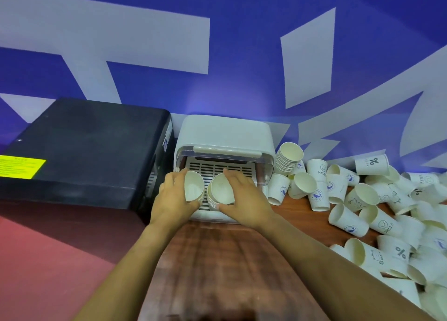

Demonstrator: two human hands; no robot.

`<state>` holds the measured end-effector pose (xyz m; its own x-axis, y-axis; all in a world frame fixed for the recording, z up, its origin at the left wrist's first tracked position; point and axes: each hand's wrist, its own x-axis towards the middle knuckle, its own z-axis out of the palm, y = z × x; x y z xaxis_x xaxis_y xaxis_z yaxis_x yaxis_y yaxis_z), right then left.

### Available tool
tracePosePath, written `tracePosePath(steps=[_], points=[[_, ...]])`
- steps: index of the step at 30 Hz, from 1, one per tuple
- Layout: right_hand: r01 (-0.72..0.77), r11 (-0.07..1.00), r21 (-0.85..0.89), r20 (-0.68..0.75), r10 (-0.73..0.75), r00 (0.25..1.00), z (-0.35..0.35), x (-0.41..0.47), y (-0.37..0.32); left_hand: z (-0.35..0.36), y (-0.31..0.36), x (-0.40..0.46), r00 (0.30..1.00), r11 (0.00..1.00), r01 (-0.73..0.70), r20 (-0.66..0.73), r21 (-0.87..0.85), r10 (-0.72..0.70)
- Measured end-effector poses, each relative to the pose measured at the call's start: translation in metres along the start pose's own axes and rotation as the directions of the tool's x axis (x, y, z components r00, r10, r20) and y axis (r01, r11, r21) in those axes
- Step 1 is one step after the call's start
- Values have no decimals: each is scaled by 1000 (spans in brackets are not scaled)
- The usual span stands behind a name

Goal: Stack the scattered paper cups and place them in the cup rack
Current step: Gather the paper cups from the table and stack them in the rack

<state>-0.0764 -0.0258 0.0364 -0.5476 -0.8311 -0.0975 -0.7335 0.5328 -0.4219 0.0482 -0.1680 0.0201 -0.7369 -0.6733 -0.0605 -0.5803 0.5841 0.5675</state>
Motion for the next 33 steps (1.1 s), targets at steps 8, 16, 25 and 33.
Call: tracePosePath(steps=[8, 16, 25, 33], points=[[-77, 996, -45, 209, 85, 974, 5, 1, 11, 19, -15, 9, 990, 996, 61, 123, 60, -68], [-37, 999, -5, 178, 38, 983, -4, -8, 21, 12, 0, -10, 998, 999, -50, 45, 15, 50], [-219, 974, 58, 73, 215, 974, -39, -94, 99, 58, 62, -89, 849, 840, -513, 41, -180, 527], [-454, 889, 53, 32, 453, 891, -37, -183, 155, 135, 92, -168, 580, 761, -627, 551, -167, 599]])
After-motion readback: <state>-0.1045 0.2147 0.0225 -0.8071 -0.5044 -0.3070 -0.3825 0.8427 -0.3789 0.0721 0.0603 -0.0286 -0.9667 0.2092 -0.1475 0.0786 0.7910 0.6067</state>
